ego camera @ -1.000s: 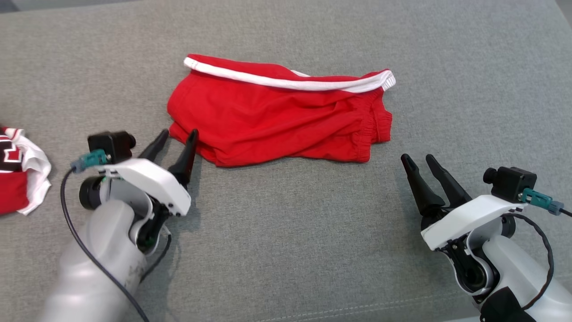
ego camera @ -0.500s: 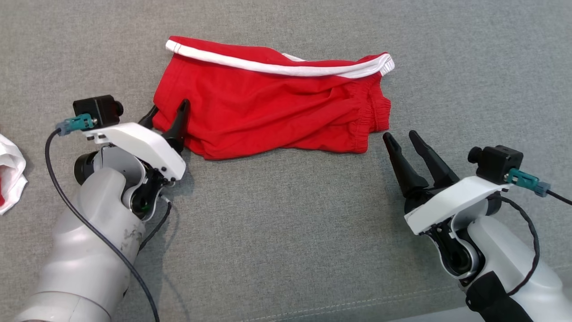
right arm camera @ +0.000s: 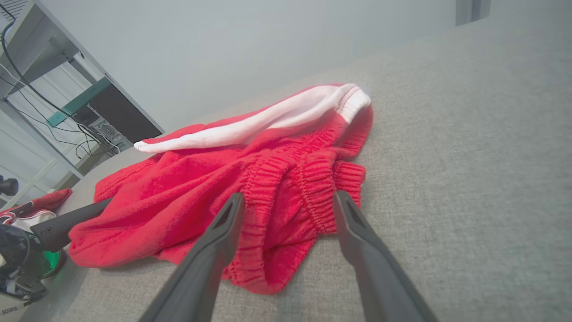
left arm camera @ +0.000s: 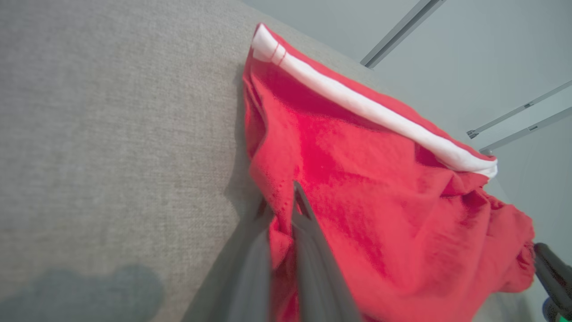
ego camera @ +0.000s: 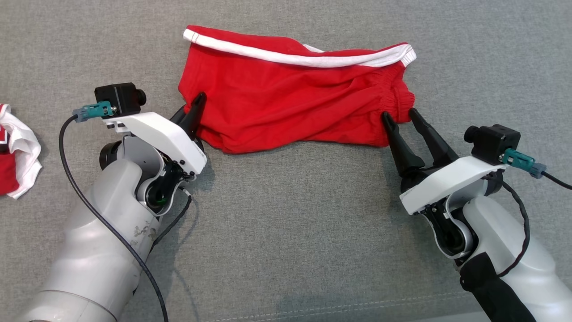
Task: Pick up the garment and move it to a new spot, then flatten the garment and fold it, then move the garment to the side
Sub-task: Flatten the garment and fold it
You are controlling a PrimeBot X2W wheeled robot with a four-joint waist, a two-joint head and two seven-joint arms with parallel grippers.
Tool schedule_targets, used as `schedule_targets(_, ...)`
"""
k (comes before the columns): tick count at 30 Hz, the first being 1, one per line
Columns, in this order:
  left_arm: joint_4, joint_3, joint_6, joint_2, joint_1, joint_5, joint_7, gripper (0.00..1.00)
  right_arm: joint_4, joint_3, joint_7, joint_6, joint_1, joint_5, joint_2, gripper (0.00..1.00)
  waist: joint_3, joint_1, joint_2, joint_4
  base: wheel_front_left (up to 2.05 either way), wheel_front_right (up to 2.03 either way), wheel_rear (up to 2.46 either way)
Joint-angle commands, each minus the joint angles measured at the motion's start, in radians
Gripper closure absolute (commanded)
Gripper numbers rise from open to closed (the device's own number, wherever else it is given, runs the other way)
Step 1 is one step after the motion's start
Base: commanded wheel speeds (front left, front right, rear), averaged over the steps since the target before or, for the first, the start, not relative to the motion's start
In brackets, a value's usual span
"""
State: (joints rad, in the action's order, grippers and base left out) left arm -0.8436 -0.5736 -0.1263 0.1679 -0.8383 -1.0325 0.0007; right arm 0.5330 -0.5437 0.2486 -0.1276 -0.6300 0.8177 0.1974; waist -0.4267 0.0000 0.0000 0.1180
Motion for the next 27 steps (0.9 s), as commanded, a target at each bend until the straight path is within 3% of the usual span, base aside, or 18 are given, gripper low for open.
schedule_targets(1,0.015,0.006,-0.004,0.001,0.039,-0.016,0.011,1.0,-0.024,-0.003,0.013,-0.003,0.01,-0.022,-0.003,0.0,0.0,0.0,0.0,-0.003,0.0,0.0,0.0)
schedule_targets(8,0.03,-0.035,-0.004,0.016,0.044,-0.045,0.001,1.0,-0.051,0.044,0.013,-0.003,0.031,-0.053,0.005,0.0,0.002,0.0,0.0,-0.007,0.0,0.0,0.0)
schedule_targets(17,0.02,-0.079,-0.004,0.019,0.038,-0.071,-0.019,1.0,0.022,-0.065,0.008,-0.003,-0.023,0.074,0.044,0.0,0.004,0.0,0.0,-0.022,0.0,0.0,0.0)
schedule_targets(27,0.008,-0.113,-0.004,0.024,0.036,-0.101,-0.045,1.0,-0.015,-0.235,-0.019,-0.003,-0.051,0.188,0.126,0.0,0.018,0.0,0.0,-0.032,0.0,0.0,0.0)
